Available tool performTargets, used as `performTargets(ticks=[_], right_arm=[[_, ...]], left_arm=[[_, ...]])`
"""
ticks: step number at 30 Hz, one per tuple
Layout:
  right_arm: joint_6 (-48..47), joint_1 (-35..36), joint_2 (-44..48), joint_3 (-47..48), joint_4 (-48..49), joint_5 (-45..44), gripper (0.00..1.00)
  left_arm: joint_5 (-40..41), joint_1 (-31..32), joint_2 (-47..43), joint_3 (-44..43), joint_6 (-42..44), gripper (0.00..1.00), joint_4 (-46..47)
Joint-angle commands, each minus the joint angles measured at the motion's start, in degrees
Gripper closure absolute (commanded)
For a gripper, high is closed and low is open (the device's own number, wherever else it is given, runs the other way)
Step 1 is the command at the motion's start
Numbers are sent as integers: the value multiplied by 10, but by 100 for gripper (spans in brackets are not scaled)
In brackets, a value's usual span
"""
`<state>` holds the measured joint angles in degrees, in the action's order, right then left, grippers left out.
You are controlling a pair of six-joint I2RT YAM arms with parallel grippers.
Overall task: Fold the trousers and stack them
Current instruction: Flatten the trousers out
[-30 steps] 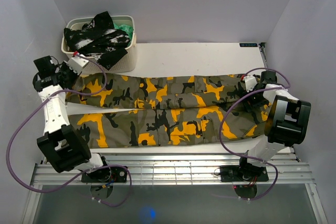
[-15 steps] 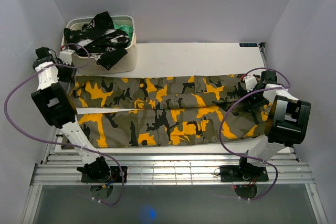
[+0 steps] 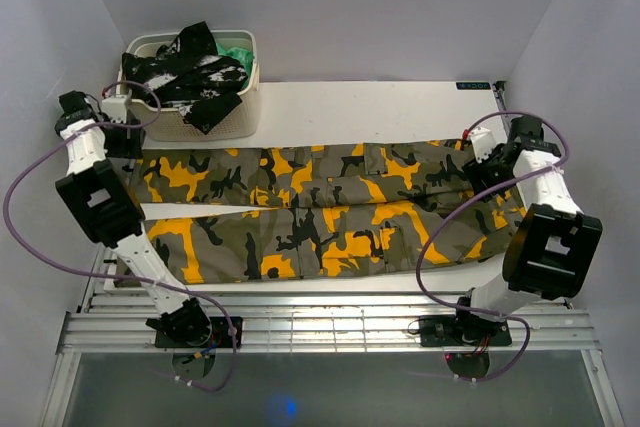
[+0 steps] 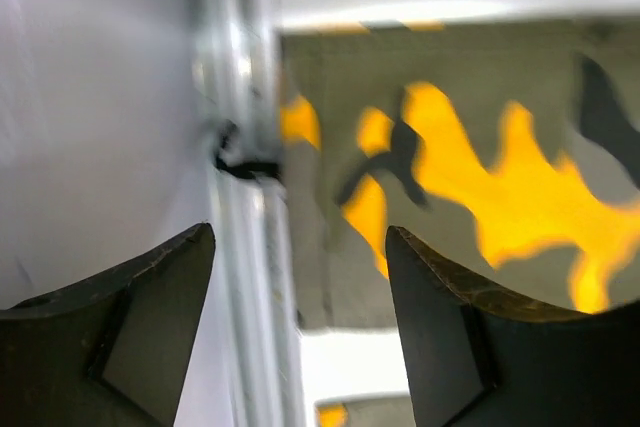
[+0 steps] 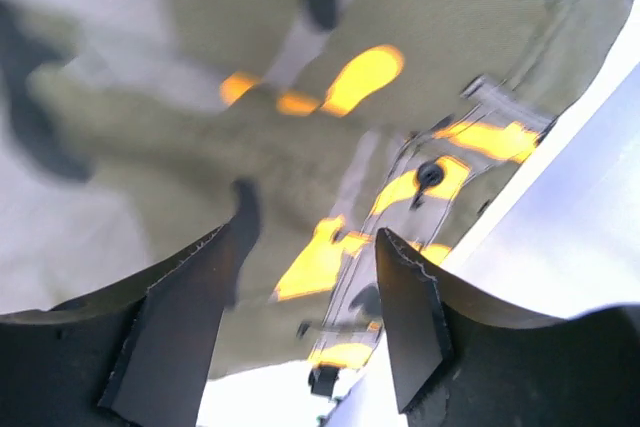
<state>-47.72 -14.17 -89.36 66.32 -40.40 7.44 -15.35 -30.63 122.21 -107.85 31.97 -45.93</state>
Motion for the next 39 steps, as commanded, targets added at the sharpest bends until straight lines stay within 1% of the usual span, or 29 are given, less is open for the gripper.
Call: performTargets(ticks=[1, 2, 3, 4, 6, 7, 9, 11, 12, 14, 16, 17, 18, 19, 20, 21, 22, 23, 24, 25, 26, 27, 28, 30, 31, 32, 35, 38, 39], right_arm=[[-67, -2, 33, 5, -119, 39, 38], [-73, -3, 34, -4, -126, 37, 39], [-82, -3, 33, -15, -129, 20, 41], [-87, -5, 32, -43, -120, 7, 44], [-91, -13, 29, -77, -101, -24, 46], [-100, -16, 28, -95, -86, -35, 49], [-118, -27, 32, -161, -64, -72, 52], [-156, -39, 45, -224, -36, -108, 54], [-170, -54, 48, -240, -31, -130, 54], [-214, -66, 66, -261, -43, -147, 59], [-247, -74, 102, -268, -69, -142, 60], [-269, -74, 116, -255, -90, -105, 60], [-272, -73, 125, -208, -120, -79, 59], [-265, -71, 131, -176, -128, -44, 56], [-234, -67, 125, -142, -134, 2, 55], [-216, -60, 113, -105, -145, 24, 54], [-199, -59, 80, -29, -152, 47, 52], [-180, -57, 60, 8, -158, 82, 49], [-144, -56, 41, 43, -152, 95, 48], [-126, -55, 0, 106, -148, 105, 45], [-116, -55, -22, 135, -146, 117, 44], [-89, -54, -41, 162, -138, 118, 42], [-75, -54, -80, 204, -110, 115, 42], [-55, -53, -122, 244, -89, 108, 42], [-34, -53, -162, 263, -73, 106, 42], [-26, -51, -184, 300, -69, 108, 42], [-6, -42, -255, 355, -63, 109, 45], [-9, -24, -300, 366, -71, 99, 48], [-13, -17, -304, 347, -66, 97, 49]], left_arm=[[-98, -1, -142, 72, 32, 20, -9], [-139, 1, -180, 96, 60, 20, -17], [-143, 10, -197, 122, 66, 21, -17], [-148, 13, -212, 168, 71, 21, -17], [-166, 14, -241, 206, 70, 23, -18], [-170, 14, -246, 235, 70, 23, -19], [-174, 14, -261, 261, 71, 24, -21], [-178, 13, -269, 295, 77, 25, -21], [-179, 14, -274, 303, 78, 25, -20], [-179, 13, -284, 312, 80, 26, -20], [-179, 12, -288, 308, 85, 26, -21], [-180, 12, -284, 292, 85, 27, -22], [-182, 12, -280, 281, 83, 27, -27], [-195, 12, -263, 267, 79, 27, -30], [-204, 12, -255, 243, 74, 28, -33], [-212, 13, -245, 231, 70, 28, -30], [-225, 14, -234, 221, 64, 28, -25], [-234, 15, -212, 211, 53, 29, -21], [-239, 15, -201, 194, 49, 30, -8], [-243, 14, -191, 187, 42, 31, 4], [-247, 14, -174, 179, 29, 31, 15], [-248, 14, -167, 169, 19, 32, 42], [-249, 14, -159, 164, 7, 32, 56], [-257, 14, -137, 157, -32, 32, 92], [-261, 14, -131, 156, -44, 32, 102], [-267, 14, -126, 161, -57, 32, 114], [-275, 14, -116, 195, -116, 34, 184], [-277, 14, -102, 224, -146, 37, 193], [-268, 14, -101, 234, -151, 38, 198]])
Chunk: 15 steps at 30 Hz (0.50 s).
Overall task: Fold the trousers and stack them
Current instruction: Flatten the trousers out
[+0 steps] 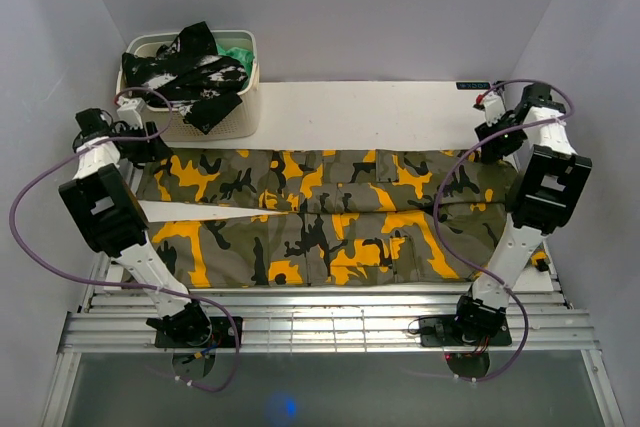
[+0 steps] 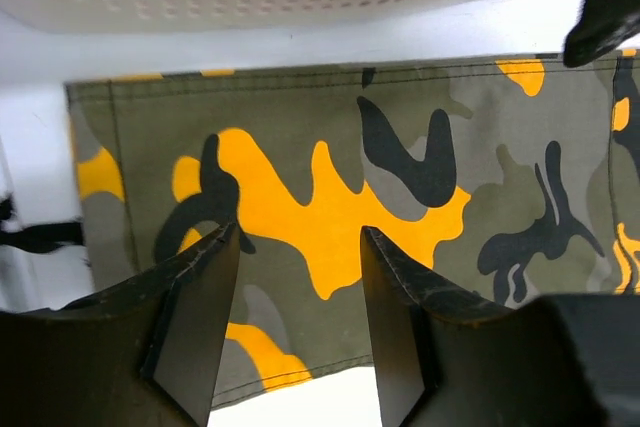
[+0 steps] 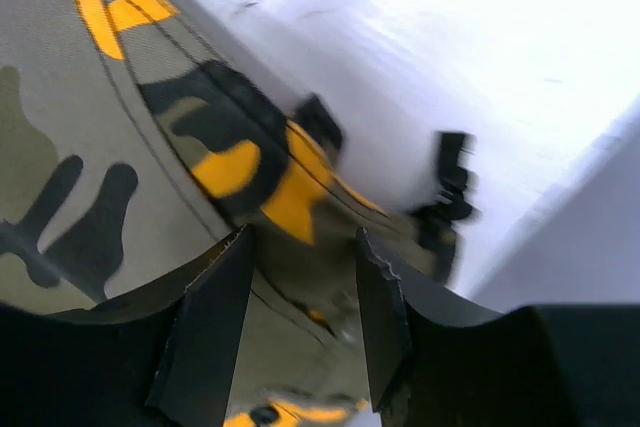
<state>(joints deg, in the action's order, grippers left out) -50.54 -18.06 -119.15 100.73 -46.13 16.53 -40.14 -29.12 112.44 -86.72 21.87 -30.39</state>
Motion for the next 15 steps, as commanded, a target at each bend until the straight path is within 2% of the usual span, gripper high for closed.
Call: performTargets(ticks=[1, 7, 10, 15], right_arm=[[12, 26, -5, -14, -2, 2, 50], [-17, 44, 42, -183, 49, -30, 54], [-34, 45, 89, -264, 68, -33, 55], [-71, 46, 167, -347, 82, -34, 55]], left_arm=[[-14, -1, -1, 35, -59, 39, 45], [26, -6, -12, 128, -53, 44, 36], [38, -13, -20, 161, -39, 50, 6], [59, -40, -61, 214, -2, 54, -33]])
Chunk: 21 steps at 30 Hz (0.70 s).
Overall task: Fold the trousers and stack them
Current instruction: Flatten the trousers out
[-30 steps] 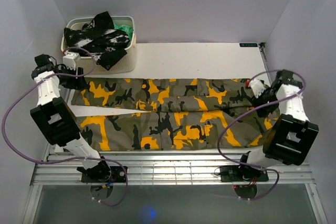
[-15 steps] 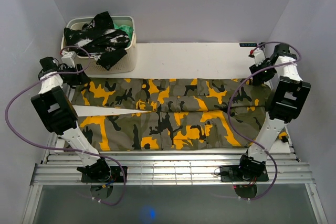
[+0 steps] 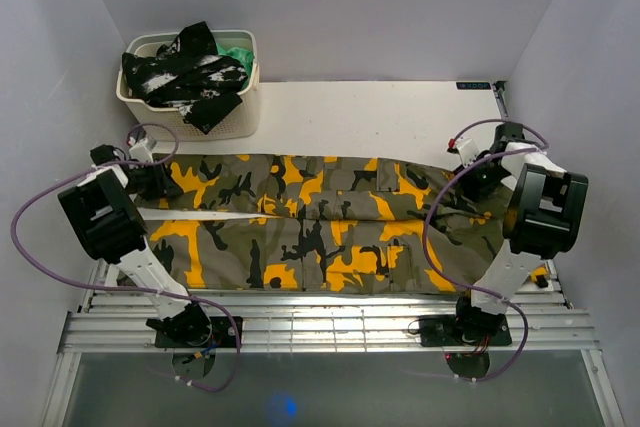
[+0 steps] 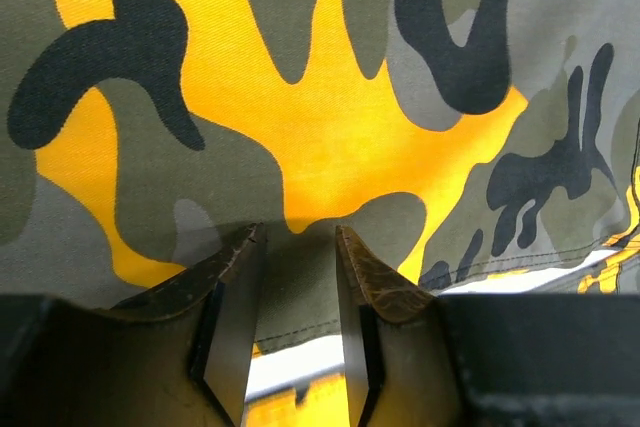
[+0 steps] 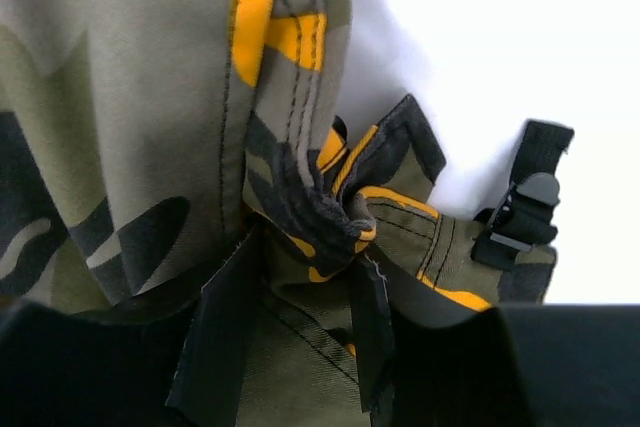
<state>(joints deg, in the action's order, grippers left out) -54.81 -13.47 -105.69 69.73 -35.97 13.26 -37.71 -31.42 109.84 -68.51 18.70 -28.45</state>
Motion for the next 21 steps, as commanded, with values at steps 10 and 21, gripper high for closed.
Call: performTargets(ticks=[10, 21], right_arm=[[-99, -17, 79, 90, -74, 18, 31], [-175, -35, -103, 269, -210, 57, 19]], left_arm=[[-71, -36, -110, -71, 185, 49, -190], [-190, -40, 12, -271, 273, 22, -175]])
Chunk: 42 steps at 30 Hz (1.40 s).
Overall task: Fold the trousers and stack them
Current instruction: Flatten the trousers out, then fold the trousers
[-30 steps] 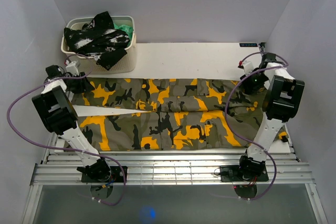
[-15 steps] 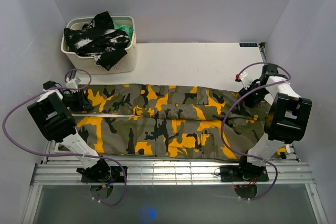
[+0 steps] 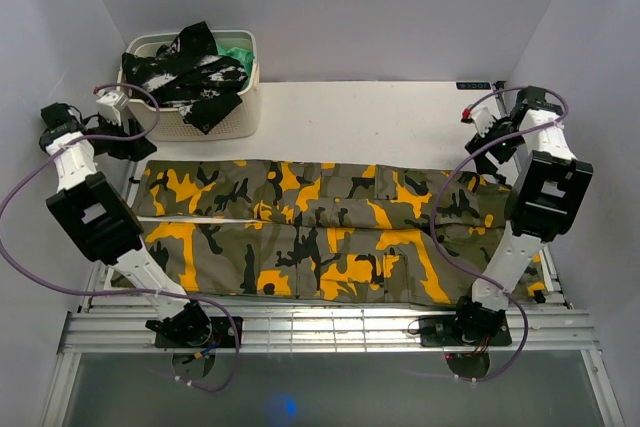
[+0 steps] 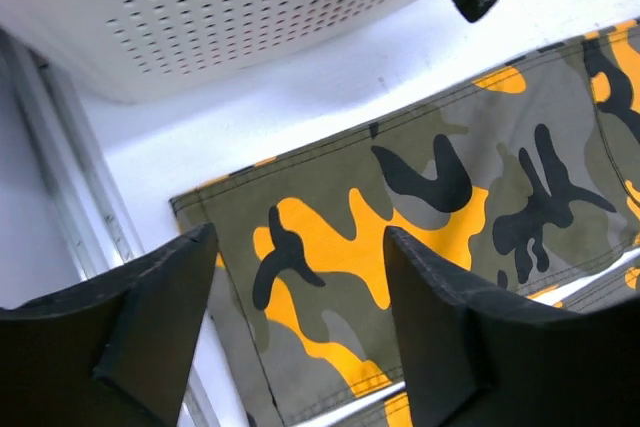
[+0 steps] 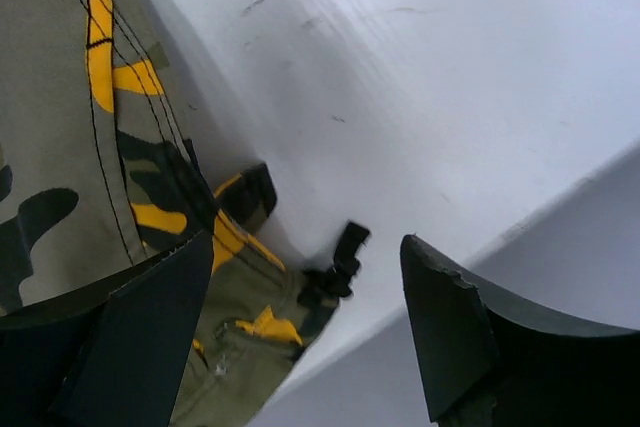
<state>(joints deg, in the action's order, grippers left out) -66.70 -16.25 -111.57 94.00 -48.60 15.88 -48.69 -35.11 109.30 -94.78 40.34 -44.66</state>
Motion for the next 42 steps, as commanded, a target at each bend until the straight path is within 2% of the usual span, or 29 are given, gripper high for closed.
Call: performTargets(ticks=[1, 4, 8, 12, 14, 17, 19, 21, 23, 30, 32, 34, 38, 42], right_arm=[[-69, -9, -53, 42, -93, 35, 19], [-102, -14, -87, 57, -106, 55, 20], [-138, -13, -125, 58, -114, 55, 24], [-171, -12, -137, 56, -157, 63, 46], [-193, -7, -121, 43, -169, 72, 52], [-216, 4, -67, -28, -129, 51, 65], [-232, 9, -36, -72, -93, 32, 78], [-231, 12, -28, -79, -82, 27, 92], [-222, 10, -30, -65, -76, 24, 92], [-201, 11, -37, -16, -62, 37, 92], [-192, 11, -38, -2, -53, 42, 92], [-186, 11, -37, 4, -46, 39, 92], [-186, 11, -34, 6, -28, 31, 92], [-189, 11, -30, 2, -24, 34, 92]], left_arm=[[-92, -3, 15, 4, 62, 21, -4], [-115, -3, -4, 48, 78, 16, 45], [-112, -3, -3, 65, 134, 15, 77], [-95, -4, 30, 36, 175, 16, 70], [-92, -4, 57, 14, 231, 18, 43], [-81, -3, 88, -6, 302, 19, 36], [-73, -3, 108, -25, 313, 20, 29], [-65, -2, 136, -45, 362, 21, 12], [-50, 0, 148, -46, 394, 21, 12], [-5, 12, 201, -50, 382, 25, 36], [7, 15, 207, -42, 382, 36, 25], [24, 12, 203, -26, 395, 52, -4], [32, -5, 170, 14, 445, 65, -81], [39, -27, 107, 76, 490, 73, -138]])
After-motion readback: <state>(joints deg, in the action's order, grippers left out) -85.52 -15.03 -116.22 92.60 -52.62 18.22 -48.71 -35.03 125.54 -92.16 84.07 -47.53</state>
